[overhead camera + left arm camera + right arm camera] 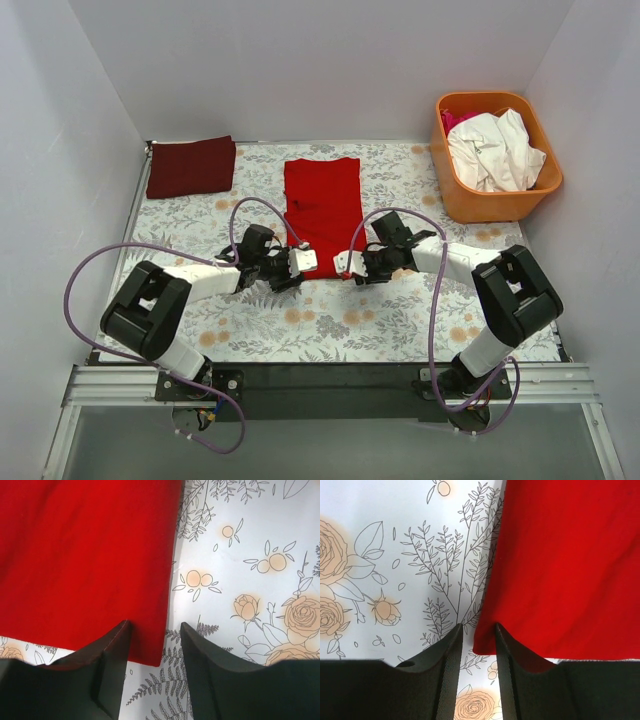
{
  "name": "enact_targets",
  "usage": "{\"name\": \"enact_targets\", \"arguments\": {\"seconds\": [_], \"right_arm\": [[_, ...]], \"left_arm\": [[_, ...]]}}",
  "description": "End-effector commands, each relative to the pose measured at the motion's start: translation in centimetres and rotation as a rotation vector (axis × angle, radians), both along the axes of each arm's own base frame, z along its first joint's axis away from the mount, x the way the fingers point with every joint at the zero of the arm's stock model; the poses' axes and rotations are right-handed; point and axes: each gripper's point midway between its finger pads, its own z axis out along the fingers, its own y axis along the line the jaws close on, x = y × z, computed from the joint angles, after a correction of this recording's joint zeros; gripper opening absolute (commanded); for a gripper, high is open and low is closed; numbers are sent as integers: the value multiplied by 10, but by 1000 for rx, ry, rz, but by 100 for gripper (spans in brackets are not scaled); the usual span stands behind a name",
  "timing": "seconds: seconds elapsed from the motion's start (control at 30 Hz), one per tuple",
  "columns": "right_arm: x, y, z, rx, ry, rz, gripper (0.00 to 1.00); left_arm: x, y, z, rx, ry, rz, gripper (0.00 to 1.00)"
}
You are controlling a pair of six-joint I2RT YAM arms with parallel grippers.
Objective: Fold and stack the t-shirts
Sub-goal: Fold the tshirt
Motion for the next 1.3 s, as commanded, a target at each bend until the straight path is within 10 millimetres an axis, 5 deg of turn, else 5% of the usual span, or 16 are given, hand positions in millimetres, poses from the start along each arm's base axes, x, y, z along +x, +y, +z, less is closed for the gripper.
{"name": "enact_targets", "arguments": {"seconds": [0.0, 0.13, 0.27, 0.43, 0.67, 1.03, 1.27], "right_arm": [[-2, -9, -16, -44, 31, -45, 38], [0, -10, -14, -44, 42, -81, 29], [1, -13, -16, -55, 53, -114, 4], [2, -13, -6, -32, 41, -133, 1], [20, -3, 44, 78, -35, -179, 1], [62, 5, 130, 172, -161, -230, 1], [69, 6, 166, 198, -204, -233, 1]], "left_arm": [[-6, 12, -20, 69, 16, -3, 40], [-6, 12, -23, 78, 25, -11, 19], [-7, 10, -21, 76, 39, -15, 0], [-6, 7, -8, 53, 18, -32, 0], [12, 5, 28, -20, 15, 16, 0], [58, 4, 130, -123, -128, 91, 0], [57, 7, 163, -134, -187, 81, 0]]}}
